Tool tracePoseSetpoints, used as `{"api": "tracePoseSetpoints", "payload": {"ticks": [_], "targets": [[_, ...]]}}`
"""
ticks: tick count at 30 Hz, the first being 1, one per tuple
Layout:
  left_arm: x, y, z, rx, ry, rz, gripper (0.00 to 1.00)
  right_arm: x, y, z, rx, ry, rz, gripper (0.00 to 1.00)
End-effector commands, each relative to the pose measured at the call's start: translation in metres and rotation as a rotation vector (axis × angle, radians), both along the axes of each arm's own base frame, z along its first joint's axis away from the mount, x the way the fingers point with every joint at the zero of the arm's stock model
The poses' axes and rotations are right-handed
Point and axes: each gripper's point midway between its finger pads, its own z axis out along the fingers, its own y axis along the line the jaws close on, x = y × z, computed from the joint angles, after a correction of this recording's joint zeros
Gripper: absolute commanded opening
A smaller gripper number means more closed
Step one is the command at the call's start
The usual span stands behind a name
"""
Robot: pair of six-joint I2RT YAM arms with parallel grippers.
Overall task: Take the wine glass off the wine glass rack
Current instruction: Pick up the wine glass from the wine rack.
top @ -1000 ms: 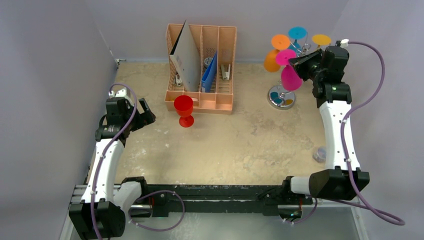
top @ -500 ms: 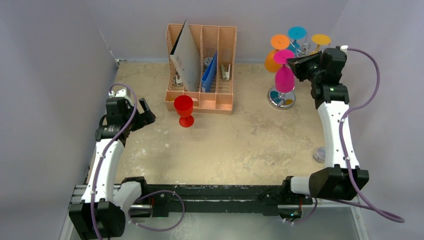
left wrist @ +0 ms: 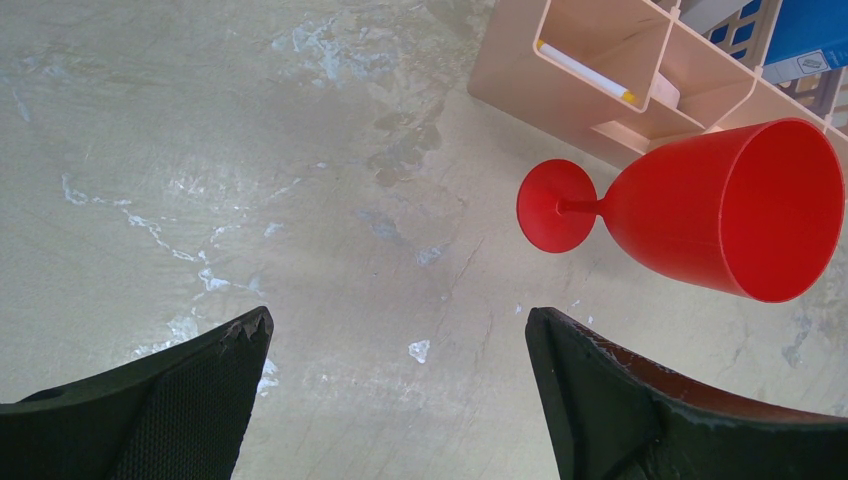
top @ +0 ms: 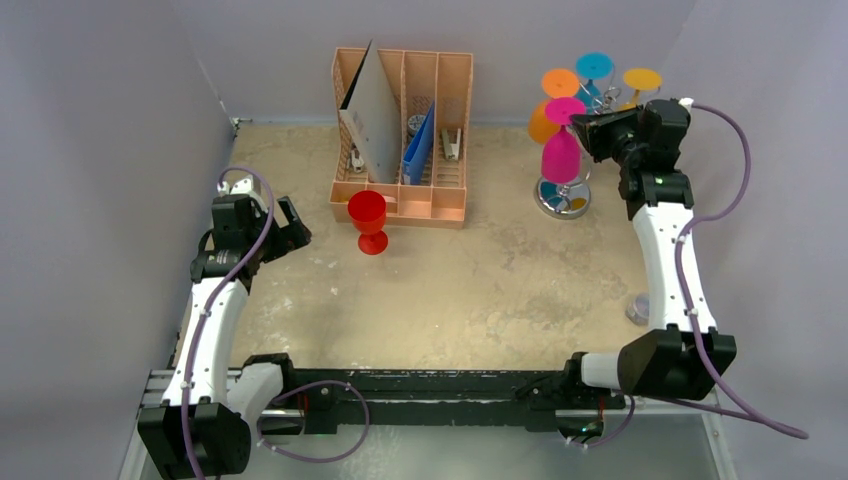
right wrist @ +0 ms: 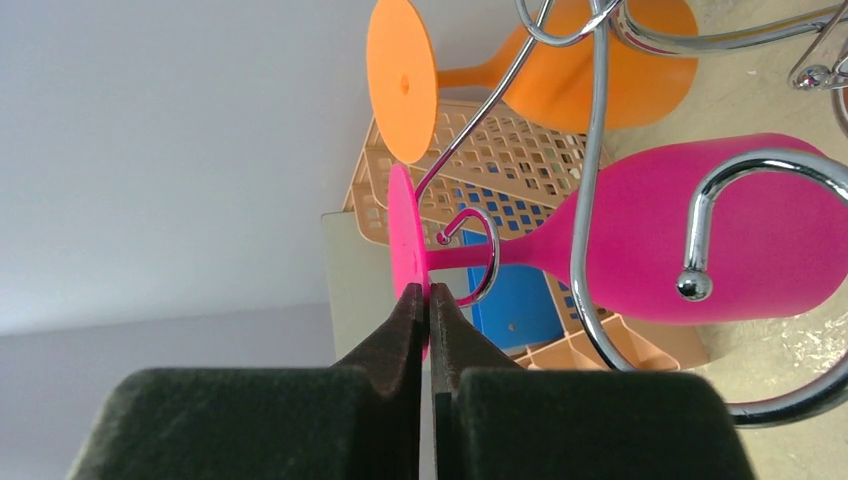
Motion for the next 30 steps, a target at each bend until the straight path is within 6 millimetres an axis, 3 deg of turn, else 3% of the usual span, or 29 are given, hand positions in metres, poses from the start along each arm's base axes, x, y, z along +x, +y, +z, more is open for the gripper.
{"api": "tracePoseSetpoints", "payload": {"ticks": [1,8,20,30], "targets": [[0.007,0.003,0.009,0.015,-0.044,-0.003,0.96,0.005,0.001,0.017,0.027,-0.058,0.005,0.0],[0.007,0.003,0.008,0.014,-0.042,-0.004,0.96,0.013,0.006,0.016,0.07,-0.043,0.034,0.0],[0.008,0.003,0.008,0.014,-0.039,-0.005,0.96,0.018,-0.002,0.029,0.031,-0.065,-0.003,0.0],[0.009,-0.001,0.005,-0.001,-0.03,-0.019,0.96,0.018,-0.016,0.023,0.0,-0.046,-0.085,0.0]]}}
